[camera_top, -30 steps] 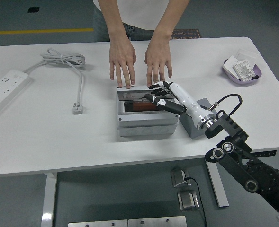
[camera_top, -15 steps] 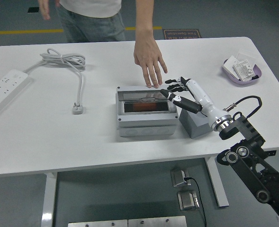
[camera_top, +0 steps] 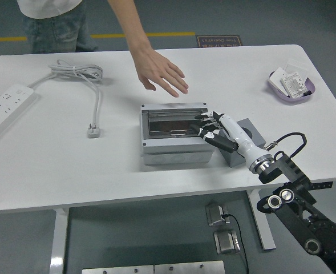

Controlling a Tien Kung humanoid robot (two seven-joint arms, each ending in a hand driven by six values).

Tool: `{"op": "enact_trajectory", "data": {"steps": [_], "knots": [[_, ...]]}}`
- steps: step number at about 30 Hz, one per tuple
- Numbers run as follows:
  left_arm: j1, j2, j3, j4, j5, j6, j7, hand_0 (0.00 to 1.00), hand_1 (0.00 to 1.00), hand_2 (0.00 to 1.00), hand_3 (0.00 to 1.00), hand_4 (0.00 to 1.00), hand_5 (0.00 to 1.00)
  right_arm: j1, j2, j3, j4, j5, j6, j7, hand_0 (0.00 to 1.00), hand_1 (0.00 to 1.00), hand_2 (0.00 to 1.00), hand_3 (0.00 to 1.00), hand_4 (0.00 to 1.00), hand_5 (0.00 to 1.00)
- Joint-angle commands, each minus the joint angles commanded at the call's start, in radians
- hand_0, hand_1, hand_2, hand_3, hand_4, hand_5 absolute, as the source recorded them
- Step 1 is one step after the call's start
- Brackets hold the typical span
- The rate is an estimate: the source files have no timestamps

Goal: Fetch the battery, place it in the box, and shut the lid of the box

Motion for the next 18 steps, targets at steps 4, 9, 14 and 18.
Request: {"op": "enact_trajectory", "data": {"steps": [4, 9, 14, 18], "knots": [[0.001, 0.000, -0.001, 0.000, 0.000, 0.000, 0.001, 0.653, 0.690, 0.648, 0.667, 0.737, 0.245, -0.005, 0.002, 0.030, 0.015, -0.015, 0.002, -0.004, 0.678, 0.631, 0.660, 0.748, 0.922, 0.838], [0.002, -0.002, -0.001, 0.000, -0.002, 0.001, 0.002, 0.653, 0.690, 0.648, 0.667, 0.737, 0.245, -0.028, 0.007, 0.111, 0.063, -0.062, 0.010, -0.018, 0.678, 0.629, 0.659, 0.749, 0.921, 0.838], [0.006, -0.004, 0.002, 0.000, -0.005, 0.002, 0.006, 0.653, 0.690, 0.648, 0.667, 0.737, 0.245, -0.054, 0.010, 0.203, 0.123, -0.104, 0.012, -0.028, 0.678, 0.629, 0.659, 0.749, 0.921, 0.838], [0.007, -0.005, 0.002, 0.000, -0.006, 0.002, 0.007, 0.653, 0.690, 0.647, 0.666, 0.737, 0.246, -0.065, 0.021, 0.286, 0.124, -0.153, -0.041, -0.016, 0.678, 0.631, 0.657, 0.748, 0.921, 0.840]]}}
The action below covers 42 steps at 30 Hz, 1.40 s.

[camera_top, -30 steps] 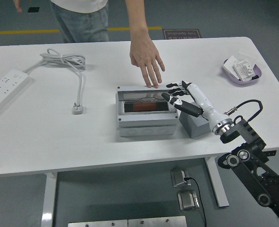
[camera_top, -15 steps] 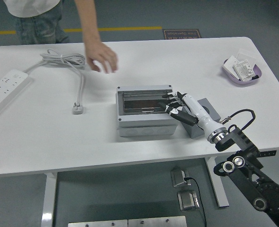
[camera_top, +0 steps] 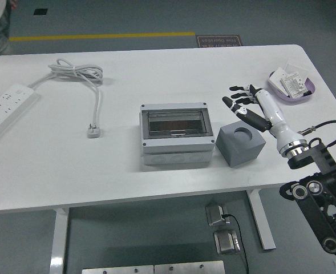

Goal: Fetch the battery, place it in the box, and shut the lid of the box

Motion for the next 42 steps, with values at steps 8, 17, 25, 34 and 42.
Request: {"op": "enact_trajectory", "data": {"steps": [8, 17, 25, 34, 42], "knots": [[0.002, -0.005, 0.003, 0.000, -0.003, 0.000, -0.001, 0.653, 0.691, 0.647, 0.667, 0.738, 0.247, -0.015, 0.021, 0.050, -0.153, 0.218, -0.147, 0.155, 0.646, 0.621, 0.651, 0.739, 0.921, 0.842], [0.011, -0.013, 0.029, 0.000, -0.022, -0.003, 0.005, 0.653, 0.691, 0.646, 0.667, 0.737, 0.246, -0.018, 0.021, 0.082, -0.222, 0.541, -0.139, 0.314, 0.766, 0.815, 0.909, 0.932, 0.929, 0.844], [0.007, -0.010, 0.037, 0.000, -0.010, 0.007, 0.004, 0.653, 0.691, 0.646, 0.667, 0.738, 0.246, -0.001, 0.006, 0.070, -0.220, 0.700, -0.156, 0.354, 0.739, 0.735, 0.762, 0.806, 0.925, 0.846], [0.017, -0.009, -0.002, 0.000, 0.051, -0.038, 0.033, 0.657, 0.694, 0.596, 0.665, 0.735, 0.245, 0.007, -0.008, 0.065, -0.213, 0.711, -0.156, 0.351, 0.751, 0.732, 0.745, 0.791, 0.926, 0.841], [0.020, -0.019, 0.014, 0.000, -0.015, -0.108, 0.086, 0.698, 0.762, 0.753, 0.679, 0.754, 0.246, 0.006, -0.010, 0.069, -0.206, 0.697, -0.152, 0.344, 0.763, 0.743, 0.760, 0.757, 0.926, 0.838]]}}
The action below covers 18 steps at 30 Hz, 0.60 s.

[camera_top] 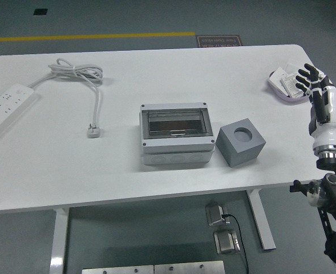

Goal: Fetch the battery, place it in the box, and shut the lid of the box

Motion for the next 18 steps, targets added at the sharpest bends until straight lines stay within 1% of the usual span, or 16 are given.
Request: {"op": "enact_trajectory", "data": {"steps": [2, 3, 8, 9, 12, 14, 15, 18], "knots": [[0.002, -0.005, 0.007, 0.000, -0.039, 0.015, -0.004, 0.698, 0.762, 0.753, 0.679, 0.754, 0.246, 0.001, -0.005, -0.002, 0.006, -0.029, 0.007, -0.012, 0.763, 0.743, 0.760, 0.757, 0.926, 0.838], [0.004, -0.007, 0.008, 0.000, -0.048, 0.020, -0.007, 0.837, 0.916, 0.943, 0.866, 0.931, 0.463, 0.002, -0.007, -0.003, 0.009, -0.041, 0.010, -0.017, 0.766, 0.743, 0.758, 0.754, 0.925, 0.837], [0.011, -0.015, 0.003, 0.000, -0.071, 0.056, -0.022, 0.837, 0.916, 0.943, 0.866, 0.931, 0.463, 0.002, -0.016, -0.006, 0.021, -0.089, 0.020, -0.037, 0.766, 0.743, 0.758, 0.754, 0.925, 0.837], [0.012, -0.015, 0.000, 0.000, -0.070, 0.061, -0.024, 0.874, 0.974, 0.998, 0.998, 0.998, 0.946, 0.001, -0.016, -0.006, 0.022, -0.092, 0.021, -0.038, 0.764, 0.745, 0.762, 0.782, 0.931, 0.844], [0.017, -0.014, -0.018, 0.000, -0.057, 0.083, -0.032, 0.874, 0.974, 0.998, 0.998, 0.998, 0.946, -0.007, -0.012, 0.003, 0.024, -0.100, 0.023, -0.041, 0.764, 0.745, 0.762, 0.782, 0.931, 0.844], [0.019, -0.012, -0.029, 0.000, -0.045, 0.090, -0.034, 0.874, 0.974, 0.998, 0.998, 0.998, 0.946, -0.011, -0.007, 0.010, 0.026, -0.104, 0.024, -0.041, 0.764, 0.745, 0.762, 0.782, 0.931, 0.844], [0.019, -0.011, -0.034, 0.000, -0.039, 0.092, -0.035, 0.876, 0.950, 0.998, 0.998, 0.998, 0.998, -0.013, -0.006, 0.014, 0.027, -0.107, 0.024, -0.041, 0.791, 0.755, 0.767, 0.800, 0.929, 0.841], [0.017, -0.007, -0.044, 0.000, -0.025, 0.093, -0.035, 0.876, 0.950, 0.998, 0.998, 0.998, 0.998, -0.017, -0.004, 0.021, 0.032, -0.115, 0.025, -0.042, 0.791, 0.755, 0.767, 0.800, 0.929, 0.841]]}}
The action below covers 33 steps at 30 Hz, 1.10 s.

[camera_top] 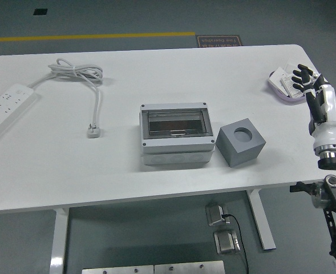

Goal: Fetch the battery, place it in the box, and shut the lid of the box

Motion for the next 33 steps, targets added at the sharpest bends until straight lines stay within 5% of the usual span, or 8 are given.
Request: {"op": "enact_trajectory", "data": {"steps": [2, 3, 12, 20, 21, 26, 27, 33], "knots": [[-0.002, 0.003, -0.003, 0.000, 0.007, 0.001, 0.000, 0.876, 0.950, 0.998, 0.998, 0.998, 0.998, -0.003, 0.000, 0.005, 0.003, -0.008, 0.001, -0.002, 0.791, 0.755, 0.767, 0.800, 0.929, 0.841], [-0.003, 0.005, -0.002, 0.000, 0.008, 0.003, 0.000, 0.852, 0.848, 0.994, 0.998, 0.998, 0.998, -0.004, -0.001, 0.008, 0.005, -0.013, 0.000, -0.003, 0.795, 0.756, 0.769, 0.812, 0.932, 0.845], [-0.007, 0.012, -0.012, 0.000, 0.029, 0.030, -0.016, 0.854, 0.776, 0.963, 0.998, 0.998, 0.998, -0.007, 0.002, 0.029, 0.013, -0.034, 0.003, -0.008, 0.799, 0.756, 0.769, 0.813, 0.932, 0.848], [-0.018, 0.017, -0.084, 0.000, 0.124, -0.013, -0.024, 0.851, 0.696, 0.954, 0.998, 0.998, 0.998, -0.006, 0.004, 0.053, 0.021, -0.043, 0.005, -0.013, 0.804, 0.757, 0.769, 0.821, 0.930, 0.847], [-0.019, 0.018, -0.091, 0.000, 0.133, -0.012, -0.027, 0.885, 0.776, 0.947, 0.998, 0.998, 0.998, -0.006, 0.004, 0.055, 0.021, -0.044, 0.005, -0.014, 0.811, 0.760, 0.771, 0.825, 0.930, 0.855], [-0.030, 0.022, -0.119, 0.000, 0.164, -0.004, -0.045, 0.885, 0.776, 0.947, 0.998, 0.998, 0.998, -0.008, 0.006, 0.070, 0.027, -0.049, 0.004, -0.016, 0.811, 0.760, 0.771, 0.825, 0.930, 0.855], [-0.032, 0.023, -0.120, 0.000, 0.165, -0.003, -0.047, 0.998, 0.965, 0.919, 0.952, 0.998, 0.998, -0.008, 0.006, 0.073, 0.028, -0.050, 0.003, -0.016, 0.809, 0.761, 0.768, 0.820, 0.931, 0.858], [-0.035, 0.028, -0.074, 0.000, 0.144, 0.024, -0.048, 0.998, 0.998, 0.998, 0.881, 0.998, 0.998, -0.005, -0.002, 0.086, 0.023, -0.043, -0.037, -0.013, 0.809, 0.762, 0.764, 0.810, 0.932, 0.862]]}}
